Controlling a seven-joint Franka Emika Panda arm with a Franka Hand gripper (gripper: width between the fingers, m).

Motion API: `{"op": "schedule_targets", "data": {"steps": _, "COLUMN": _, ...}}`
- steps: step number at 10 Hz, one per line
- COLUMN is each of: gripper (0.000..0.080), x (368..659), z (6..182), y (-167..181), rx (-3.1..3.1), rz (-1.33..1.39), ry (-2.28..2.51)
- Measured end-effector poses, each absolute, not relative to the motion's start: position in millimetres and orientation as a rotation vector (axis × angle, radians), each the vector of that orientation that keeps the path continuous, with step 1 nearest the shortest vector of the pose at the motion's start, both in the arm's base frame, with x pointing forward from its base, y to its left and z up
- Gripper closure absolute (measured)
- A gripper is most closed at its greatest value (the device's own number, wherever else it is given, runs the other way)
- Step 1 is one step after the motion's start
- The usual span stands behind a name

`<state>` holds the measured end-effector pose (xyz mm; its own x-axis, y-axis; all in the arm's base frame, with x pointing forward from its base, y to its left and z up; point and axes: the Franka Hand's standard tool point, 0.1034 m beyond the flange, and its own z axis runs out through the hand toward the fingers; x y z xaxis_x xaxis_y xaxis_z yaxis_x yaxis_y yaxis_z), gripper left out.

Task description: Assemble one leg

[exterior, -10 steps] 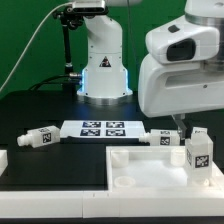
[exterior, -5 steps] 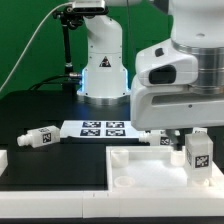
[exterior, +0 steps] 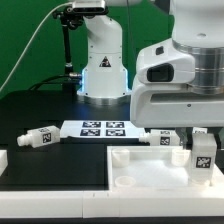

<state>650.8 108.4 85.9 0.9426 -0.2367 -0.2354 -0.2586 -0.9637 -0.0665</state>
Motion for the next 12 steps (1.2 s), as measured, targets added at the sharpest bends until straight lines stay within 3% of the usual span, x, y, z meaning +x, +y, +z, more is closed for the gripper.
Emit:
{"op": "schedule_targets", "data": {"steps": 6, "gripper": 0.0511, "x": 643.9, "z": 84.9, "y": 113.9, "rx": -2.656, "rz": 0.215, "ry": 1.496}}
{"op": "schedule_targets", "data": {"steps": 10, "gripper": 0.0511, "x": 643.2, "z": 84.5, "y": 113.4, "rx": -2.55, "rz": 0.202, "ry": 1.634}}
{"op": "schedule_targets", "data": {"steps": 12, "gripper": 0.0251, "x": 643.2, "z": 84.0, "y": 113.3, "rx": -2.759, "rz": 0.153, "ry": 1.293}}
